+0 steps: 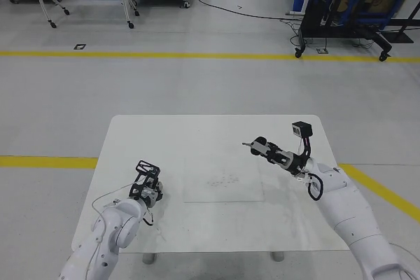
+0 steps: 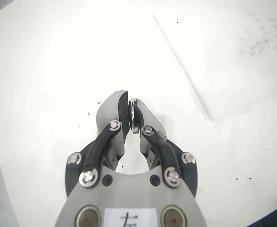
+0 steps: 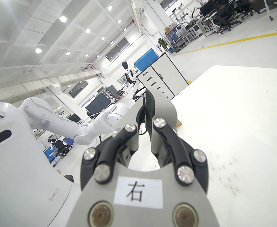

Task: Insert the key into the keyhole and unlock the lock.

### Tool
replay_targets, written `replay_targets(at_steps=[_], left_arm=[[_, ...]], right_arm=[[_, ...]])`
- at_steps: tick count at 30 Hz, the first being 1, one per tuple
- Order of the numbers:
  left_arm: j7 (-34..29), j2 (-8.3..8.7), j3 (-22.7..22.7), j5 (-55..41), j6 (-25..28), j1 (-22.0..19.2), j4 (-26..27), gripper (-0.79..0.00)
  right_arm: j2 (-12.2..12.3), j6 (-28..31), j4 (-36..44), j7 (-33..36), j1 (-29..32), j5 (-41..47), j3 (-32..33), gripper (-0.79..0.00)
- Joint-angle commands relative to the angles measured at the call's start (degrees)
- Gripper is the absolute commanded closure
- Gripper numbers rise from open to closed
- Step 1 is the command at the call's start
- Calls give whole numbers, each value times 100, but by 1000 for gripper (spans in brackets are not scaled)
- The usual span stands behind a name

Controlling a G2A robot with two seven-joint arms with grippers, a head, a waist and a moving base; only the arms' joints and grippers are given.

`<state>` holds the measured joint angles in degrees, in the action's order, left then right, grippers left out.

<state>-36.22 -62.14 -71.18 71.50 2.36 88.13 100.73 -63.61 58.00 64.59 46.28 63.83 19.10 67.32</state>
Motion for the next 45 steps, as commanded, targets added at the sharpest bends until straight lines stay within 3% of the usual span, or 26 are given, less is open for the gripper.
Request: replay_targets(at_steps=[1,4,9,13,24,25,26,35,41,45], left_arm=[[4,-2,-15,12,14,9,19,0],[2,-4,-37,25,41,19,41,-6],[-7,-7,-68,65,67,57,91,-139],[1,-11,-102,77,50,98,114,-166],[-78,-22,-134,141,51,223,189,-151],[-102,-25,-130,155,42,215,174,-129],[-143,-28,-122,179,33,197,149,0],[-270,-54,-102,174,51,63,50,0],[169,-75,-183,-243,323,-3,-39,0],[944,-90,-368,-901,712,-54,-186,0]], right_arm=[[0,0,0,0,0,0,0,0],[0,0,0,0,0,0,0,0],[0,0,0,0,0,0,0,0],[0,0,0,0,0,0,0,0],[0,0,0,0,0,0,0,0],[0,0,0,0,0,0,0,0],[0,0,0,0,0,0,0,0],[0,0,0,0,0,0,0,0],[0,0,0,0,0,0,0,0],[0,0,0,0,0,0,0,0]])
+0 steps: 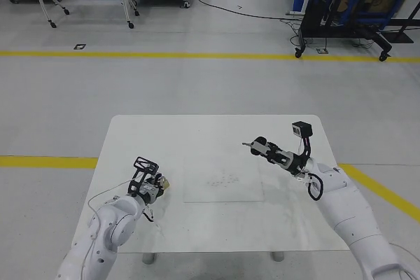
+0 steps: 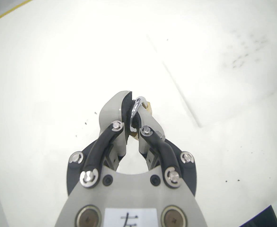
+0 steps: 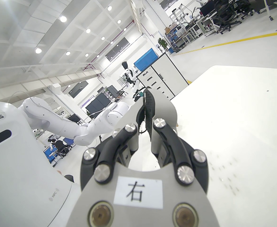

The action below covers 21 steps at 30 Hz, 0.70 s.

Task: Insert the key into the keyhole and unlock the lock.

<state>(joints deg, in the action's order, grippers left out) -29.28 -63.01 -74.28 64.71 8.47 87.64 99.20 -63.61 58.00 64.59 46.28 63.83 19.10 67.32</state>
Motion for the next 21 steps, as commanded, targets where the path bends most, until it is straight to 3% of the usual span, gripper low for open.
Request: replay_targets(at_steps=[1,9,12,14,17,21], left_arm=[[249,-4,-59,-222,101,-4,-32,0],[256,-6,-39,-251,135,6,-29,0],[-31,-40,33,-1414,658,-88,-188,0],[-761,-86,73,-2823,811,-440,-642,0],[-1831,-178,193,-4623,651,-1333,-1533,0],[-2578,-340,585,-6058,562,-2309,-2691,0]], right_arm=[[0,0,0,0,0,0,0,0],[0,0,0,0,0,0,0,0],[0,0,0,0,0,0,0,0],[-19,-91,227,-241,149,36,-37,0],[-56,-200,327,-659,272,46,-65,0],[-140,-260,259,-1278,302,-79,-157,0]])
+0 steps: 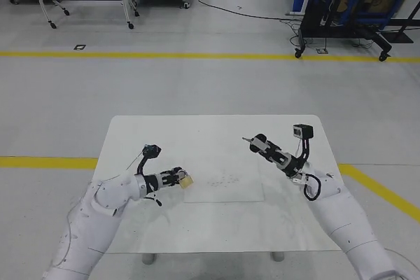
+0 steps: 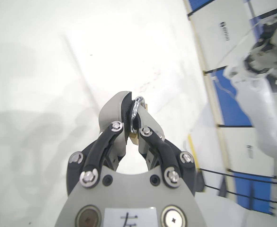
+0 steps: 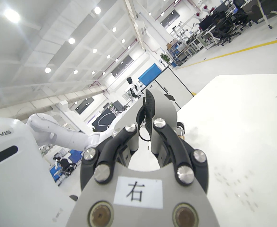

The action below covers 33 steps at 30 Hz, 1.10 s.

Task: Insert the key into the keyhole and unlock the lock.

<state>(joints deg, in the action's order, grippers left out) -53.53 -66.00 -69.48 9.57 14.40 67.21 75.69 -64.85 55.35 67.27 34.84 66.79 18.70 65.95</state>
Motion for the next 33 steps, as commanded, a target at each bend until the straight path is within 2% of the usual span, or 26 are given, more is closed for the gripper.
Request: replay_targets(at_steps=[1,3,7,23,26,28,31,33], left_arm=[[-355,-103,256,-915,-111,-545,-704,0],[-587,-204,422,-1557,-134,-933,-1168,0],[-872,-375,753,-2190,-178,-1506,-1862,0],[-854,-378,753,-2226,-199,-1485,-1865,0],[-921,-429,656,-3097,-892,-1475,-2137,0],[-1044,-479,715,-3370,-1400,-1711,-2407,0],[-1147,-597,930,-3622,-1865,-2054,-2748,0],[-1091,-675,1051,-3721,-1991,-2256,-2957,0]], right_arm=[[-42,8,-22,-309,18,-107,-52,0],[-81,-22,-43,-631,45,-239,-69,0],[-144,91,63,-1165,143,-277,-67,0],[-151,98,116,-1300,180,-376,-25,0],[-162,-132,205,-1417,178,-601,-11,0],[-190,-256,314,-1612,209,-849,-33,0],[-217,-354,380,-1812,260,-955,-32,0],[-225,-367,439,-1864,303,-977,-26,0]])
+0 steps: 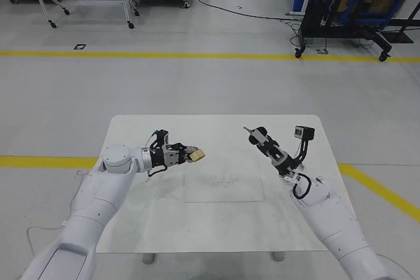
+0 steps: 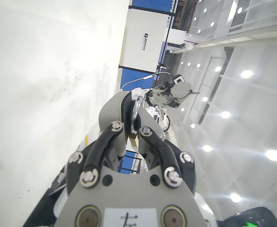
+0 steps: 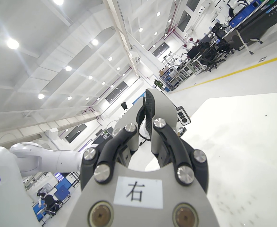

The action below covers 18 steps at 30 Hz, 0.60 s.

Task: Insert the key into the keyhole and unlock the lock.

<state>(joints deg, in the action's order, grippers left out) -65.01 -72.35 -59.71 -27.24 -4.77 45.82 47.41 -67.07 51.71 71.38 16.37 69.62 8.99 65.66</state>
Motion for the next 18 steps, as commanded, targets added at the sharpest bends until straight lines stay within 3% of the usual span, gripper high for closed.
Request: replay_targets(at_steps=[1,9,12,18], left_arm=[[79,-111,188,-109,-138,-258,-258,0],[41,-464,538,-736,-47,-811,-973,0],[41,-464,538,-736,-47,-811,-973,0],[41,-464,538,-736,-47,-811,-973,0]], right_arm=[[-10,-15,84,-30,75,48,-11,0],[-64,-1015,338,-247,206,410,-34,0],[-79,-1389,418,-323,192,281,-58,0],[-79,-1389,418,-323,192,281,-58,0]])
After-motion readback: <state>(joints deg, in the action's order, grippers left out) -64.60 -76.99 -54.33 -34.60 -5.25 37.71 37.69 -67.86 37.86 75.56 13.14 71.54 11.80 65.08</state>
